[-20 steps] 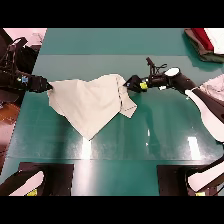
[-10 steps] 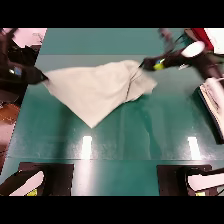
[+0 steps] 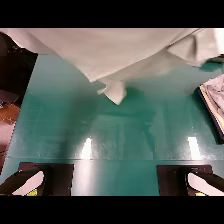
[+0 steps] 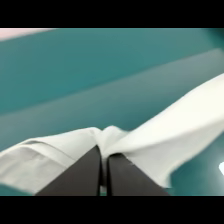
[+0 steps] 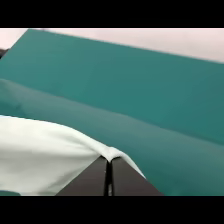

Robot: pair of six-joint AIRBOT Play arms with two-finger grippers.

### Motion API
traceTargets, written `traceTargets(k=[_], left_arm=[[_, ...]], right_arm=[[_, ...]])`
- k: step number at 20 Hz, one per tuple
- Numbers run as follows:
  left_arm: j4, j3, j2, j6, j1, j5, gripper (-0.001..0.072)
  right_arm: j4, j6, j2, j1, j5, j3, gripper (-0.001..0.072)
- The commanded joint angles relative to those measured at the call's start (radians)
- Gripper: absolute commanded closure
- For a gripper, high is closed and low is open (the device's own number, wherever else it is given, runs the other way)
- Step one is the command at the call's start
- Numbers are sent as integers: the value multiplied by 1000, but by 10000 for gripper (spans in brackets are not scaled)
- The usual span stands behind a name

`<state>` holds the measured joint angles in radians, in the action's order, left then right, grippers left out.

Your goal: Fold the shirts.

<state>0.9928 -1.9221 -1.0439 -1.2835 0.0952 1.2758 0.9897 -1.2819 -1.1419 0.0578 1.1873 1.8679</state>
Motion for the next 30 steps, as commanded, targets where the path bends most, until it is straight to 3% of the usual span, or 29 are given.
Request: traceTargets(k=[1,4,9,13,16,18,21,25,29,30], left_arm=[[-180,-119,2,0,1,0,681],[-367,-121,2,0,1,17,682],[-351,-16,1,-6,1,190,682],[-332,315,1,-26,-2,245,682],[-301,640,1,-20,-2,220,682],[-225,840,1,-3,-2,140,682],[-42,1022,1,5,-2,-87,681],[55,1033,1,0,1,-358,681],[57,1017,0,-35,1,-518,665],[58,1011,0,-39,1,-536,400]], right_arm=[[8,-1,150,-65,16,20,700],[8,-1,246,-136,-25,20,700],[0,-50,268,-217,-14,20,701],[0,-151,89,-145,135,19,701],[31,-159,-122,-5,228,19,701],[72,-158,-270,82,233,19,701],[111,-158,-454,168,206,19,701],[110,-159,-572,217,153,20,701],[110,-159,-582,220,142,20,700],[110,-159,-578,220,151,20,700]])
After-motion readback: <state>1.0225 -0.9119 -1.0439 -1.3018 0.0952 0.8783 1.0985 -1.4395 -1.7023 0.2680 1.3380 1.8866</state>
